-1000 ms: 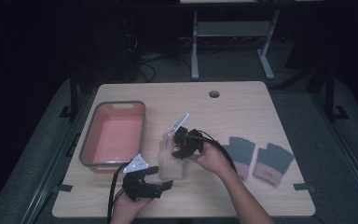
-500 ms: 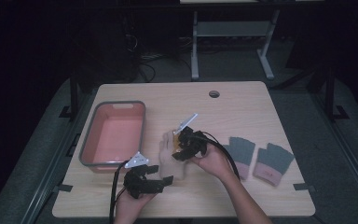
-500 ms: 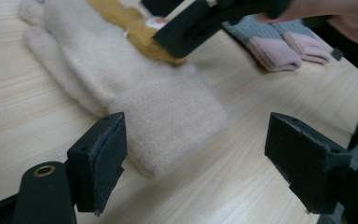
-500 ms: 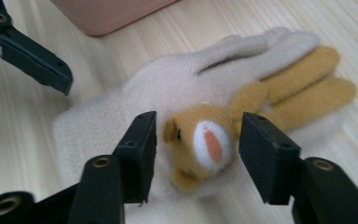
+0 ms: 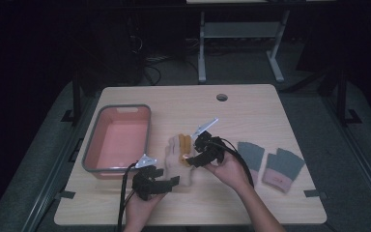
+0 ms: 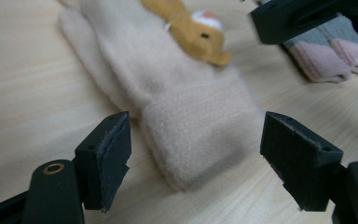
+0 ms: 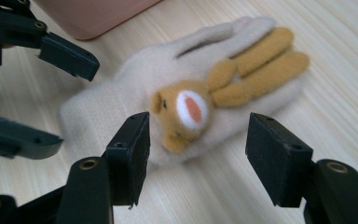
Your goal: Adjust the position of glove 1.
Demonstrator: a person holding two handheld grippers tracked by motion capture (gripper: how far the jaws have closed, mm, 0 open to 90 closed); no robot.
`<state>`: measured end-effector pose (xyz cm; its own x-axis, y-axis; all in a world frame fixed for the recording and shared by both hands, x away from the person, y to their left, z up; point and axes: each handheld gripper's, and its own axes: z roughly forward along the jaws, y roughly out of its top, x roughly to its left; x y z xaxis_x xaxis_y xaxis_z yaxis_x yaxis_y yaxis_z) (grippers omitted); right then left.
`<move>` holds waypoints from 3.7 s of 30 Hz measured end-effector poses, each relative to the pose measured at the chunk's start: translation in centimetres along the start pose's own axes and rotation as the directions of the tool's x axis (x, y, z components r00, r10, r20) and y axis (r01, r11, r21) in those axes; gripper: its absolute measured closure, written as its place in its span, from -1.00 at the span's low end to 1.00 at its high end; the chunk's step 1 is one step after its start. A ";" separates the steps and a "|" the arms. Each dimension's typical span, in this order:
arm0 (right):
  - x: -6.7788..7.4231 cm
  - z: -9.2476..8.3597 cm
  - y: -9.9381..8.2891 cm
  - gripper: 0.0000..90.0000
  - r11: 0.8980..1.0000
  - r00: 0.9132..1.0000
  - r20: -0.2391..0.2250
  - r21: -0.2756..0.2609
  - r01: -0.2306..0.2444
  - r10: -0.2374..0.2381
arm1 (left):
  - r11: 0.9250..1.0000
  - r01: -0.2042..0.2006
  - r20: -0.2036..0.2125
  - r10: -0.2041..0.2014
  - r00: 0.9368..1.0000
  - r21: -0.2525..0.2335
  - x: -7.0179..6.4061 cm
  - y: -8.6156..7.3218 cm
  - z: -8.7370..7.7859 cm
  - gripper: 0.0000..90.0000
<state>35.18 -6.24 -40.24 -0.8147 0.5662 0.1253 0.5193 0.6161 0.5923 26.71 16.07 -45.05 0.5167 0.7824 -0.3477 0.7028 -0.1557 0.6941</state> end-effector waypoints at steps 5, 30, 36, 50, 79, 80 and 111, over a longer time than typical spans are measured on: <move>-0.5 -0.4 -0.4 -0.12 0.999 0.999 0.006 -0.015 -0.047 0.047 | 0.998 0.035 -0.004 -0.034 0.999 0.054 0.4 0.1 1.2 -0.45; -2.3 -1.3 -3.2 -0.24 0.965 0.966 0.030 -0.064 -0.256 0.258 | 0.988 0.052 0.188 -0.079 0.979 0.145 0.6 1.6 3.8 0.37; -3.0 -1.5 -4.7 -0.24 0.949 0.951 0.009 -0.056 -0.309 0.310 | 0.987 0.032 0.204 -0.064 0.977 0.155 0.0 2.1 4.7 0.37; -3.5 -0.6 -6.9 -0.24 0.913 0.913 -0.044 -0.025 -0.407 0.406 | 0.981 0.019 0.244 -0.067 0.968 0.193 -1.0 2.8 6.0 0.09; -2.7 1.5 -8.1 0.36 0.815 0.817 -0.112 -0.081 -0.574 0.565 | 0.969 0.067 0.235 -0.124 0.964 0.236 -0.5 3.1 6.3 0.36; -2.7 1.5 -8.2 0.38 0.809 0.812 -0.121 -0.083 -0.581 0.571 | 0.969 0.067 0.235 -0.124 0.964 0.236 -0.5 3.1 6.3 0.37; -3.1 0.9 -7.6 0.80 0.834 0.825 -0.201 -0.056 -0.548 0.529 | 0.972 0.068 0.291 -0.134 0.947 0.226 0.0 3.4 6.0 0.50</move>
<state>34.01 -12.21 -45.90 -0.4492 0.6829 0.5761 0.8656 0.1730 0.4699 32.02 11.90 -46.51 0.5376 0.5865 -0.6058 0.8286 -0.2347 0.5082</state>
